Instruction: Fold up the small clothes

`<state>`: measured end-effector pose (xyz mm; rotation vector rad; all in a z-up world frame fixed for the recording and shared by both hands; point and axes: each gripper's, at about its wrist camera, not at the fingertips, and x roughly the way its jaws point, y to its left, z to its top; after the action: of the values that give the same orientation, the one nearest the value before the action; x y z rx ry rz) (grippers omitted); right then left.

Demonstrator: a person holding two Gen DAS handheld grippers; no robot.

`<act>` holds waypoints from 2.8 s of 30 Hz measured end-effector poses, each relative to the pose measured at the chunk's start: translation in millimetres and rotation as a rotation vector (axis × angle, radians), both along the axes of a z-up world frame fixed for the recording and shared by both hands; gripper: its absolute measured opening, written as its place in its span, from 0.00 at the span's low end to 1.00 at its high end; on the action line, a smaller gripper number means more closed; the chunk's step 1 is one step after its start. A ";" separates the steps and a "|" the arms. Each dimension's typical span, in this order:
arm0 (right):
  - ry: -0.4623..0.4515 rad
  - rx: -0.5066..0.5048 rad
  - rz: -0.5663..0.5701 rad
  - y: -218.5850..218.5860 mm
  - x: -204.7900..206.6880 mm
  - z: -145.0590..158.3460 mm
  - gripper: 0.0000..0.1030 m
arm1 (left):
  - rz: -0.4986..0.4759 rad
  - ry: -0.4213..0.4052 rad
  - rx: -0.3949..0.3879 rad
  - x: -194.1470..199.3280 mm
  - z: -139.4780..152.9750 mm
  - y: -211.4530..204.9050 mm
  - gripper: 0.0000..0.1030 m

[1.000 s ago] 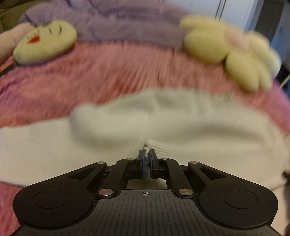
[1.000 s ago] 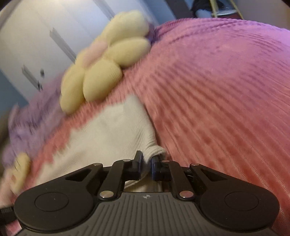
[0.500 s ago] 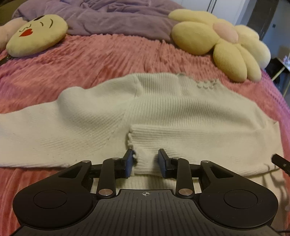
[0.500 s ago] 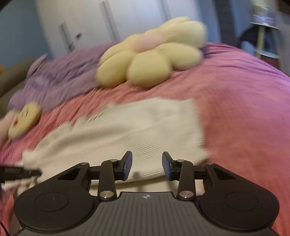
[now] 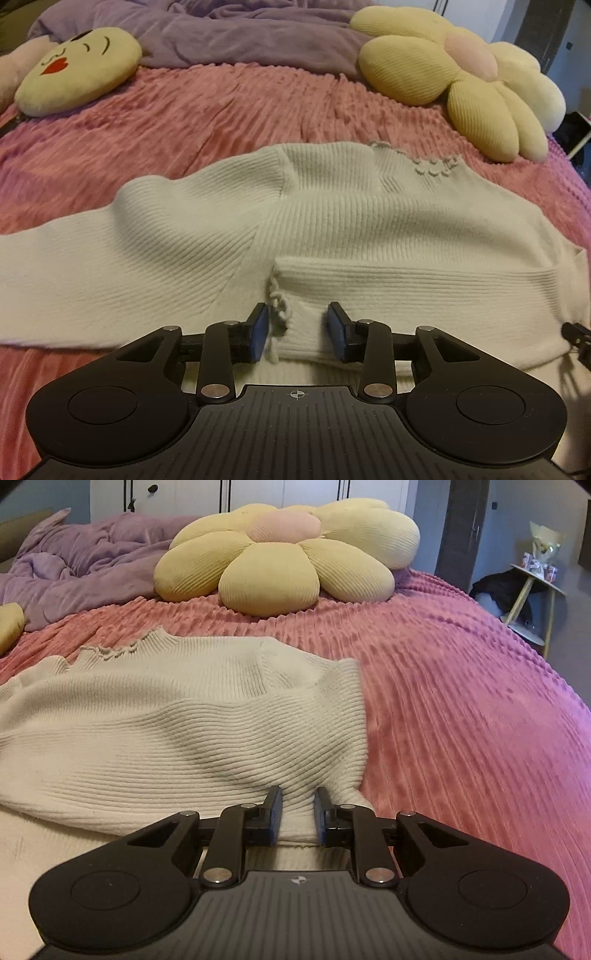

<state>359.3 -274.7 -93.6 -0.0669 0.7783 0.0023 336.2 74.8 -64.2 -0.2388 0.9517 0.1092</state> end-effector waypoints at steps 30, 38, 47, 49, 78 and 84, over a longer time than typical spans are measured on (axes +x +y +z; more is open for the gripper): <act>-0.052 -0.220 0.038 36.7 -38.6 12.8 0.76 | 0.093 -0.032 -0.147 -54.1 12.7 41.7 0.79; -0.051 -0.063 0.044 36.0 -127.4 28.3 0.78 | 0.441 -0.088 -0.249 -151.7 7.8 182.0 0.86; 0.024 0.011 -0.002 56.1 -157.4 22.5 0.78 | 0.675 -0.236 -0.570 -190.3 -13.0 292.9 0.81; 0.037 0.012 -0.007 62.1 -152.9 23.4 0.78 | 0.691 -0.243 -0.620 -185.3 -21.8 302.0 0.76; 0.016 -0.017 0.010 72.7 -154.1 32.3 0.79 | 0.901 -0.364 -0.839 -208.8 -60.8 369.4 0.14; 0.019 -0.016 0.036 75.0 -155.6 32.2 0.78 | 0.874 -0.351 -0.756 -204.1 -43.9 371.3 0.09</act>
<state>203.7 -199.7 -61.3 -0.0965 0.7957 0.0313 132.1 446.2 -108.1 -1.3254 0.4435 0.4909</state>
